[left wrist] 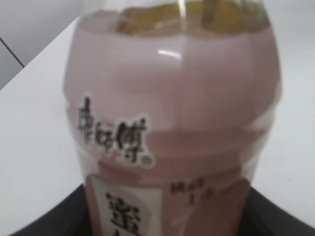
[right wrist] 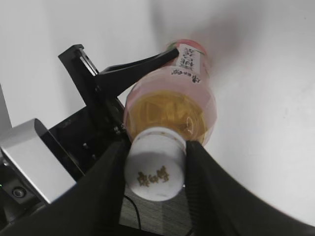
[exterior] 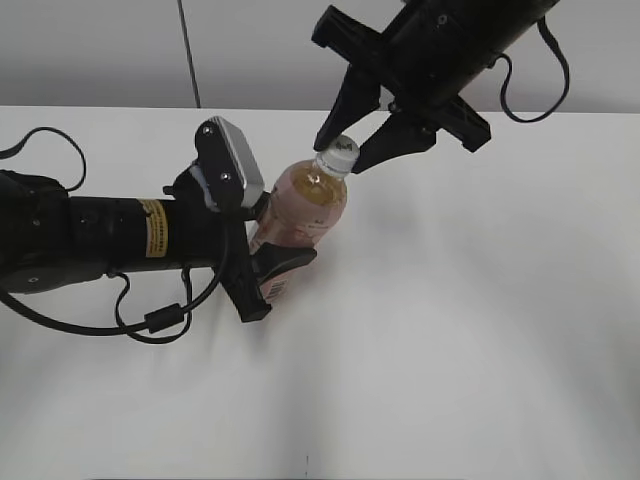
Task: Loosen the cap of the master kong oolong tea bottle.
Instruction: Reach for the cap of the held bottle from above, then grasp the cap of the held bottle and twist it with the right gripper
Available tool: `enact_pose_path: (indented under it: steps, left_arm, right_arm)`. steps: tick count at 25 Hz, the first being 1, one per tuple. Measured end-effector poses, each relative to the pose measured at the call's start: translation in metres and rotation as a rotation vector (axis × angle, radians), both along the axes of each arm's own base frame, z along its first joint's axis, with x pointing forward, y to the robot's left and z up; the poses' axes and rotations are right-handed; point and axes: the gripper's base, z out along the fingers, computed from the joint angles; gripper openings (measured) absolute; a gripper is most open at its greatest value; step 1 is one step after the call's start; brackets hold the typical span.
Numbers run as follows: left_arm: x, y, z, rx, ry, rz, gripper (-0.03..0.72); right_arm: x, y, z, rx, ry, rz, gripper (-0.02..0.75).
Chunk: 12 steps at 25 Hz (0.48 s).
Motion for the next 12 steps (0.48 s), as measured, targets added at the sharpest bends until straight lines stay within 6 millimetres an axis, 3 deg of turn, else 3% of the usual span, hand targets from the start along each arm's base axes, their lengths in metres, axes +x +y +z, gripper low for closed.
enact_pose_path:
  steps: [12]
  left_arm:
    - [-0.0014,-0.0002,-0.0003,-0.001,-0.004,-0.012,0.386]
  right_arm:
    - [-0.0015,-0.0003,0.0,-0.079,-0.323,0.463,0.283]
